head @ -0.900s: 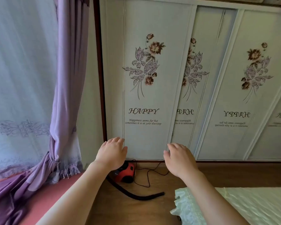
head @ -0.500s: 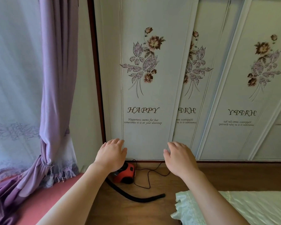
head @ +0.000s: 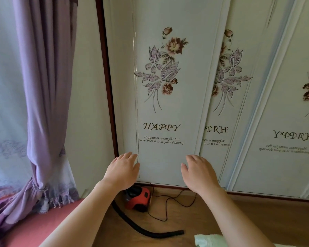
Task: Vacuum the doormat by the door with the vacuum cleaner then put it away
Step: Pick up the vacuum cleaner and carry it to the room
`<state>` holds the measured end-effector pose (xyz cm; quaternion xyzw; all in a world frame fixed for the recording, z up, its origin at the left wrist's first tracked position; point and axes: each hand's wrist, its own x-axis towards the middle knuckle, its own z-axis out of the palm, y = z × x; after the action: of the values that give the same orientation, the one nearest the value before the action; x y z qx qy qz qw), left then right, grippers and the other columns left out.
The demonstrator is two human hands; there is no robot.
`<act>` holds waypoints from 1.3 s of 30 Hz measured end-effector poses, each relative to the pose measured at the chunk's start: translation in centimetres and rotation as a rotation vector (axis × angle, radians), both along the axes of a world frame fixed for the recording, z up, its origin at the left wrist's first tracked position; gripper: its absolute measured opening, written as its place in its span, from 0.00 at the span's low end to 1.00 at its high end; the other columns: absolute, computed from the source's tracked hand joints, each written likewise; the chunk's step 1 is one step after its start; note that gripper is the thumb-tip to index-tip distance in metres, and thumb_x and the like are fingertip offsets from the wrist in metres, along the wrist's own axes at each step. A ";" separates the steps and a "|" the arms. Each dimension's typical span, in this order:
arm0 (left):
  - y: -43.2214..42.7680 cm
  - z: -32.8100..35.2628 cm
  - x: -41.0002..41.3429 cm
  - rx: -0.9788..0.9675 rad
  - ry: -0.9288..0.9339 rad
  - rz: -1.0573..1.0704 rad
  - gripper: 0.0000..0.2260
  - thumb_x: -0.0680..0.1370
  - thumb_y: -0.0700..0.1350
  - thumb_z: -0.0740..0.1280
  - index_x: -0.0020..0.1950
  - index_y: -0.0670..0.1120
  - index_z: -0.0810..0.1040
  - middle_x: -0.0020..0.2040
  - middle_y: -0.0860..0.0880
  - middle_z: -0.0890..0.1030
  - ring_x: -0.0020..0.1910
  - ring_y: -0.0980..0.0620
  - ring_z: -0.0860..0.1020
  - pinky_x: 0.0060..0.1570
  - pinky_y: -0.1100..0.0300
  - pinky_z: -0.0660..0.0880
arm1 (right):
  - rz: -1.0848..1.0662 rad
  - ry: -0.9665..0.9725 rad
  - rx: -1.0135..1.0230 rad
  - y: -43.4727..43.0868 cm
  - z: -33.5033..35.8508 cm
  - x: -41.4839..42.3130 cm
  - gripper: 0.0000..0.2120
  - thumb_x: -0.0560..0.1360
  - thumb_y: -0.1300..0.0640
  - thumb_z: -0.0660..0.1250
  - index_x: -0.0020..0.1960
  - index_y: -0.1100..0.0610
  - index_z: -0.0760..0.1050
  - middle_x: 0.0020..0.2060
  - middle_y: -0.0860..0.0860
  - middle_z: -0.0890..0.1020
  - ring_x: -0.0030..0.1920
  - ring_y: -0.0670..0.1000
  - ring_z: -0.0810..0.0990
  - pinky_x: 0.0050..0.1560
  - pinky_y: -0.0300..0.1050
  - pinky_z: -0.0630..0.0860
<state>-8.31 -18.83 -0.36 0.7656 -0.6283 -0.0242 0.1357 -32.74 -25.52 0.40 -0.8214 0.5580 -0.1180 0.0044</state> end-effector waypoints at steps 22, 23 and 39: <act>-16.8 -0.9 10.7 0.010 0.024 -0.064 0.24 0.87 0.53 0.52 0.82 0.48 0.61 0.81 0.49 0.63 0.81 0.48 0.60 0.79 0.53 0.55 | -0.073 0.001 0.016 -15.5 -0.3 9.8 0.24 0.85 0.48 0.50 0.76 0.58 0.65 0.73 0.52 0.72 0.73 0.54 0.68 0.74 0.48 0.63; -17.7 -0.9 11.6 0.015 0.023 -0.072 0.24 0.87 0.53 0.52 0.82 0.48 0.61 0.81 0.49 0.63 0.80 0.47 0.60 0.79 0.53 0.56 | -0.085 0.003 0.016 -16.1 -0.4 10.6 0.23 0.84 0.48 0.50 0.75 0.58 0.66 0.72 0.52 0.73 0.72 0.54 0.69 0.73 0.48 0.64; -27.1 -1.4 16.6 0.041 0.045 -0.075 0.23 0.87 0.52 0.53 0.82 0.48 0.61 0.82 0.49 0.63 0.81 0.46 0.59 0.78 0.51 0.57 | -0.089 0.016 -0.001 -26.1 -2.1 15.4 0.23 0.84 0.48 0.51 0.74 0.58 0.68 0.70 0.53 0.75 0.71 0.54 0.70 0.72 0.49 0.64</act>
<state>8.24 -45.92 -1.78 0.7435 -0.6527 -0.0595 0.1330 -17.36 -51.62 -1.66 -0.7967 0.5939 -0.1121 -0.0058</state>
